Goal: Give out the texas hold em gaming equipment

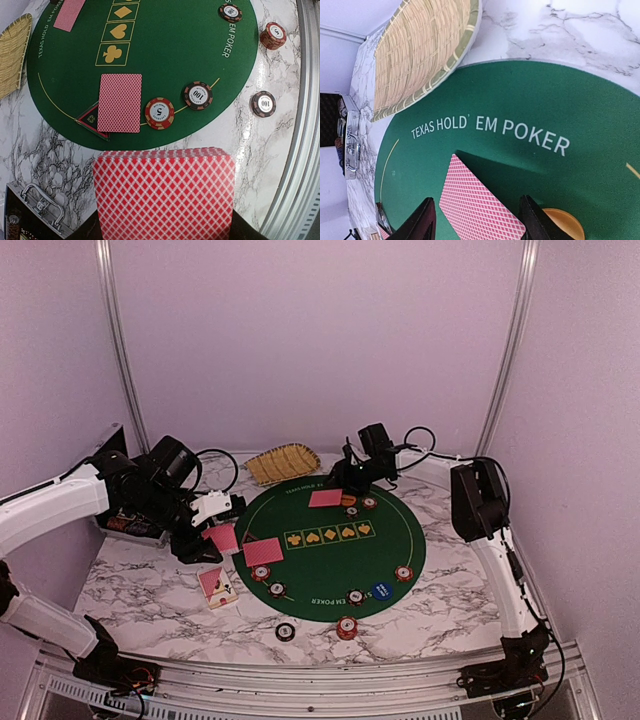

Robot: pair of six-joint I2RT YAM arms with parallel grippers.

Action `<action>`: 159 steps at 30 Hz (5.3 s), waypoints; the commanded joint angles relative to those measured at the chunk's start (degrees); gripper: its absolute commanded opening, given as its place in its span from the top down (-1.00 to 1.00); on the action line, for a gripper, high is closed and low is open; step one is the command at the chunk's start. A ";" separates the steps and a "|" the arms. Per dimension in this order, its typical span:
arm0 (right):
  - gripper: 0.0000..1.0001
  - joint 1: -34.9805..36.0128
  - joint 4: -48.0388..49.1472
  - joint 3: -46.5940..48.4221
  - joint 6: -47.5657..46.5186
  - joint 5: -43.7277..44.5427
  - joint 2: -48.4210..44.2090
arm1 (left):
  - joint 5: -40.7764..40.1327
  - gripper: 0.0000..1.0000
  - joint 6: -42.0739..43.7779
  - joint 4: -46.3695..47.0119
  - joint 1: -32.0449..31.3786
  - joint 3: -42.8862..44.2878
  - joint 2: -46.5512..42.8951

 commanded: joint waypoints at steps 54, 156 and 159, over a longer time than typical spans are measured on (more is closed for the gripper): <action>-0.98 28.09 54.61 -44.04 33.04 -18.13 -26.05 | 2.16 1.00 -0.82 0.44 0.88 0.83 -0.21; 0.92 26.27 52.40 -41.82 36.76 -17.54 -25.32 | 1.92 1.00 -0.33 0.52 0.88 1.14 -0.59; 0.95 25.81 52.45 -42.90 36.74 -17.59 -26.10 | 1.92 1.00 -0.39 0.56 0.88 1.03 -0.71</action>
